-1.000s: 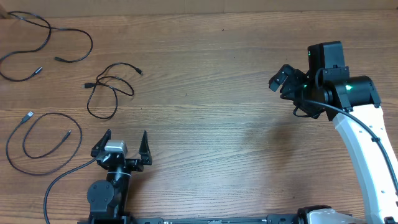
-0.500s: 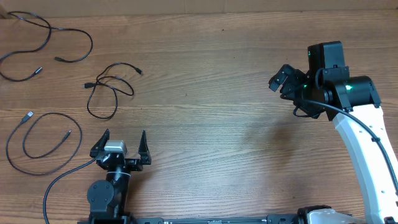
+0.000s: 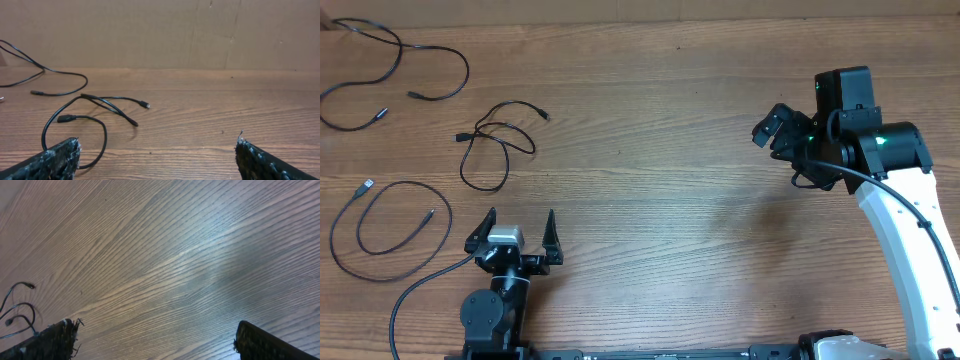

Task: Untangle cables

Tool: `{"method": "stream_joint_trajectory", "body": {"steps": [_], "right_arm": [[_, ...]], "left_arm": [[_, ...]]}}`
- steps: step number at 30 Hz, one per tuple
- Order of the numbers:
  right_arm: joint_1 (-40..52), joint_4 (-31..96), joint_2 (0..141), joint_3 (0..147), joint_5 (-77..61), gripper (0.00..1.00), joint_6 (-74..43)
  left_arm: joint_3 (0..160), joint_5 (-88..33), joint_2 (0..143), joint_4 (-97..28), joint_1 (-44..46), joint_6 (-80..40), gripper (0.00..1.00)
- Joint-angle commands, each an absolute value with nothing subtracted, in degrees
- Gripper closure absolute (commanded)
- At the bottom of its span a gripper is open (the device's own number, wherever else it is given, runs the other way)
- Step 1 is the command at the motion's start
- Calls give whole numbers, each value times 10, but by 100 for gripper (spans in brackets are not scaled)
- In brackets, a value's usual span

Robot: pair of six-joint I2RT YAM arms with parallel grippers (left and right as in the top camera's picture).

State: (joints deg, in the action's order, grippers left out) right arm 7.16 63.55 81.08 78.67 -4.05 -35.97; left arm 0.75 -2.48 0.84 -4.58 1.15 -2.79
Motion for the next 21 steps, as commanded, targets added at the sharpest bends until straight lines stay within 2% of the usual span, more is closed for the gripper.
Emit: {"method": "stream_joint_trajectory", "body": {"steps": [1, 21], "right_arm": [[70, 633, 811, 787, -35, 0, -355], [63, 651, 803, 787, -35, 0, -355]], "left_arm": [[3, -19, 3, -44, 14, -17, 1], [3, -19, 3, -44, 14, -17, 0]]}}
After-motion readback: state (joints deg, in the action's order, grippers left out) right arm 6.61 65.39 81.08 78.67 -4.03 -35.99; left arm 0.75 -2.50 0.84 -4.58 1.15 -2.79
